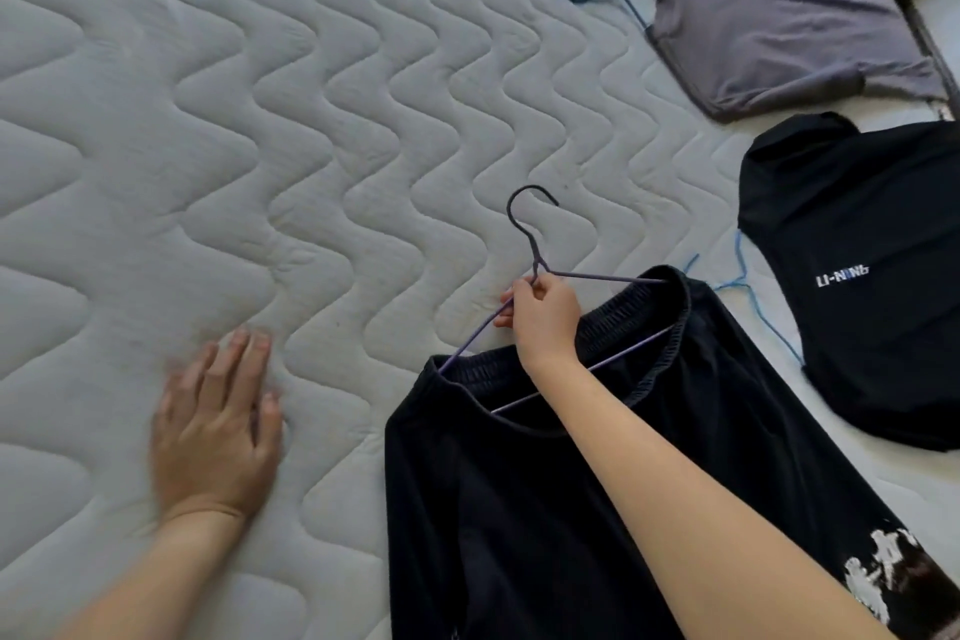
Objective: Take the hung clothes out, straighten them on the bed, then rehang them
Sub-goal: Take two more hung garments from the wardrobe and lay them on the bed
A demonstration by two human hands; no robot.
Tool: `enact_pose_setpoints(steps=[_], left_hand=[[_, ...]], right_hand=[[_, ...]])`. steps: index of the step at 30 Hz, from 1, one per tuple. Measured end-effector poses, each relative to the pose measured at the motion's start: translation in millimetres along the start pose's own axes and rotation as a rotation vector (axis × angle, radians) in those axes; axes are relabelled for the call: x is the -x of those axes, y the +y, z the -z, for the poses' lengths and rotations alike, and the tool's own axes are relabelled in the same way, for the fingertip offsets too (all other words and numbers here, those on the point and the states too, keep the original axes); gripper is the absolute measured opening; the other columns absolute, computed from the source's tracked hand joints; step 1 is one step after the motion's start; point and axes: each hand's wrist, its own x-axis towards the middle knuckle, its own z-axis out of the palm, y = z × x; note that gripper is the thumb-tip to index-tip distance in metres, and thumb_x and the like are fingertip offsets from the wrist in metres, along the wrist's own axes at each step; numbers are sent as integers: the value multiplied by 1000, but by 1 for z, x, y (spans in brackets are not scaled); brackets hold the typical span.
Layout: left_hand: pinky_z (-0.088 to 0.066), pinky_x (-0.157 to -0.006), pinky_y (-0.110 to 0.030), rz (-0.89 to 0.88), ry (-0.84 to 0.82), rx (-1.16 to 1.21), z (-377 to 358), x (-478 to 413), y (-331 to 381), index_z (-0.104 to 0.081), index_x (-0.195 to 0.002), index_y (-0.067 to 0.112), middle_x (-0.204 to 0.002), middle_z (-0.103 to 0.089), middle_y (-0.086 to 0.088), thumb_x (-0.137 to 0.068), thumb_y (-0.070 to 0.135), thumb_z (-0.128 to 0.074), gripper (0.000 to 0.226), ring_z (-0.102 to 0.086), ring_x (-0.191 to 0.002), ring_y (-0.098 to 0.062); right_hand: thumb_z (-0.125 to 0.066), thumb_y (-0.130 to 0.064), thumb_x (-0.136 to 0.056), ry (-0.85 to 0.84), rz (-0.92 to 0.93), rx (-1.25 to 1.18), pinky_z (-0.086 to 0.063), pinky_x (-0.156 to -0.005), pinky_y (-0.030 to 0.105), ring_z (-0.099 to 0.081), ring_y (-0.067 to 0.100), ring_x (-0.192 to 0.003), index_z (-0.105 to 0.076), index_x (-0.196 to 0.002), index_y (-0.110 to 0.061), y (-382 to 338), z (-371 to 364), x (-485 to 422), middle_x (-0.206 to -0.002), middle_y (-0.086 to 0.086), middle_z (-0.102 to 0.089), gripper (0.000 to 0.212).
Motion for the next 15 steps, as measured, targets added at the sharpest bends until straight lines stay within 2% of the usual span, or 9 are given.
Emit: enact_pose_setpoints(steps=[5, 10, 15], left_hand=[[-32, -110, -54, 1, 20, -39, -4, 1, -1, -52, -140, 12, -144, -52, -14, -92, 34, -34, 56, -47, -129, -39], [-31, -110, -54, 0, 25, -65, -4, 2, 0, -53, -139, 12, -143, -52, -13, -90, 32, -35, 56, -47, -130, -37], [-32, -111, -54, -3, 22, -64, -5, 3, -1, -55, -137, 11, -142, -54, -13, -89, 32, -36, 56, -47, -131, -36]], right_hand=[[-46, -5, -97, -34, 9, -95, -55, -52, 19, -60, 6, -40, -62, -88, 5, -29, -24, -29, -71, 10, -65, 21], [-51, -5, -95, 34, 4, -143, -56, -53, 21, -60, 8, -40, -64, -83, 7, -58, -50, -63, -66, 12, -64, 21], [-51, -8, -94, 59, 5, -133, -61, -68, 34, -65, 10, -43, -60, -73, 1, -72, -60, -86, -67, 10, -65, 24]])
